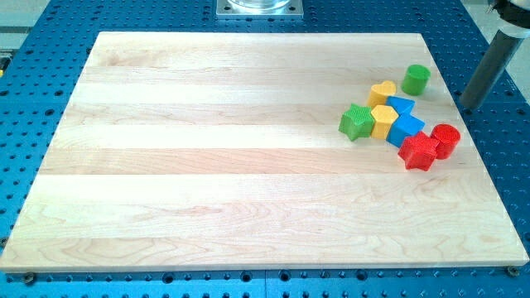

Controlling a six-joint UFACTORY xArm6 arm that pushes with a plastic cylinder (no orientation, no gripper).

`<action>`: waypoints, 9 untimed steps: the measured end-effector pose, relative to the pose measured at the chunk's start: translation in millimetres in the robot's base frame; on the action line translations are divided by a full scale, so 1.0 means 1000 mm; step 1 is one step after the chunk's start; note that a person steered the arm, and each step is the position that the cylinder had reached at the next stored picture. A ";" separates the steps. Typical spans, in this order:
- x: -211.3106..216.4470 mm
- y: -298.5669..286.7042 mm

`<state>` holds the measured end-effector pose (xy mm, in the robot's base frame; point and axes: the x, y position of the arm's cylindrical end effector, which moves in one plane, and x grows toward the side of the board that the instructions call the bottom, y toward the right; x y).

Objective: Separate red circle and the red star from each other

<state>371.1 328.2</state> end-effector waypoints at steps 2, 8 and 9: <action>0.056 -0.002; 0.104 -0.106; 0.102 -0.106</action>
<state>473.2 222.0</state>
